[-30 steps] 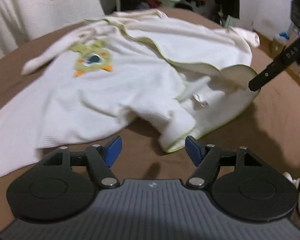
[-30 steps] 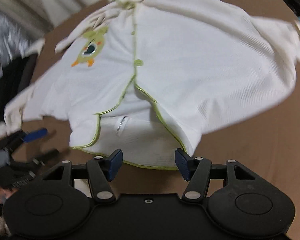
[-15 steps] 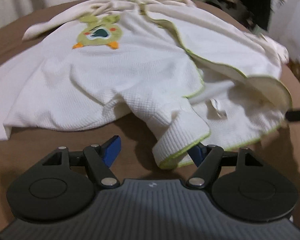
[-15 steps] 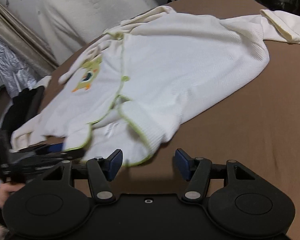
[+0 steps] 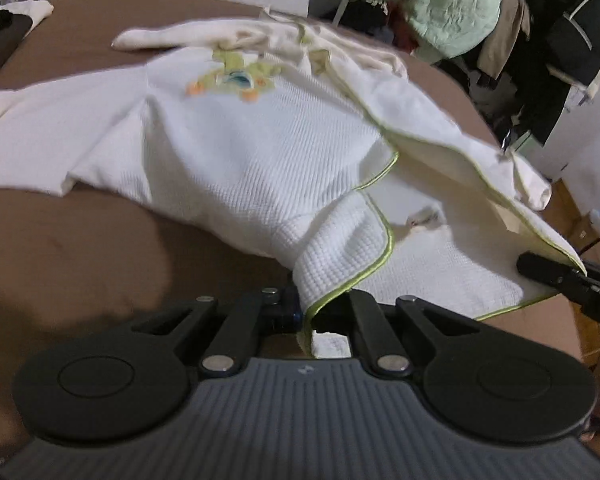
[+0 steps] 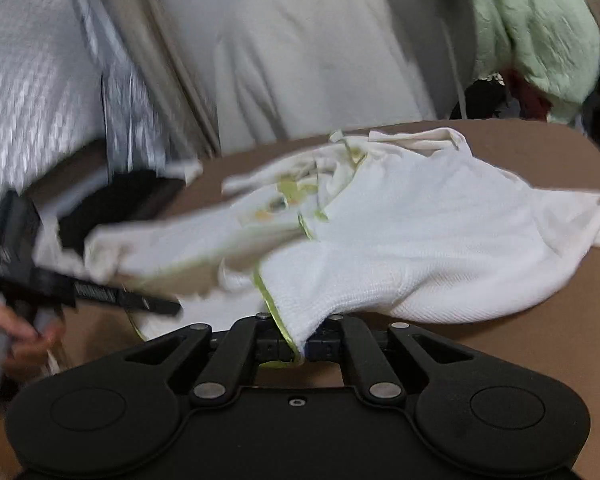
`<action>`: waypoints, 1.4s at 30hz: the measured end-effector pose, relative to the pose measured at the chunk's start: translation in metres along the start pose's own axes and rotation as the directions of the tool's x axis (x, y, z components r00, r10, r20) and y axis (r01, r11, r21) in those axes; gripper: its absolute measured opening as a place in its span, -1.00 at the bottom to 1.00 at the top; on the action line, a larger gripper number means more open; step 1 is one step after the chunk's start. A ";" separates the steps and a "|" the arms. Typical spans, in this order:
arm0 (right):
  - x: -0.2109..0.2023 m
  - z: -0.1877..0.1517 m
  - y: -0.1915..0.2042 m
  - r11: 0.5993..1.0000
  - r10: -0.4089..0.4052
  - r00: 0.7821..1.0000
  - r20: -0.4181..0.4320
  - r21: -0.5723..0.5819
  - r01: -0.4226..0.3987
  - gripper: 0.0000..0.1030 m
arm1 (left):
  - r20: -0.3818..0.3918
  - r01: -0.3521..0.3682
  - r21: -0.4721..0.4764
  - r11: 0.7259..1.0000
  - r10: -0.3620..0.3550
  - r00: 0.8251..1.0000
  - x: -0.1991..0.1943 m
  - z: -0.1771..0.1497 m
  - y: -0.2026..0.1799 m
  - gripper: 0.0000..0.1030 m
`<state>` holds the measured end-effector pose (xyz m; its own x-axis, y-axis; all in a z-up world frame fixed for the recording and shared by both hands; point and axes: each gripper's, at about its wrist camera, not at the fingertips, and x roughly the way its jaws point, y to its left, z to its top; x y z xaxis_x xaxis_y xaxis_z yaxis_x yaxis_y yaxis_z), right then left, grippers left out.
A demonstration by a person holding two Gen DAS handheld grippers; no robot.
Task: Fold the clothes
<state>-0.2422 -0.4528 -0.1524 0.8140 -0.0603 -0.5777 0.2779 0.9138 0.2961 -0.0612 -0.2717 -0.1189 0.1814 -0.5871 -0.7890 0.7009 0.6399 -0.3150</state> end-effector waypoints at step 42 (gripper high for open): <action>0.253 0.115 0.266 0.587 -0.133 0.863 -0.487 -0.740 -0.328 -0.07 | -0.049 -0.436 -0.593 0.677 0.510 0.859 -0.047 0.086 0.368 0.14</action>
<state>0.0970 -0.2712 -0.1322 0.4174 0.0224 -0.9084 -0.4814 0.8533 -0.2001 0.2477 -0.0513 -0.1520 0.4797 -0.1536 -0.8639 -0.0139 0.9831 -0.1825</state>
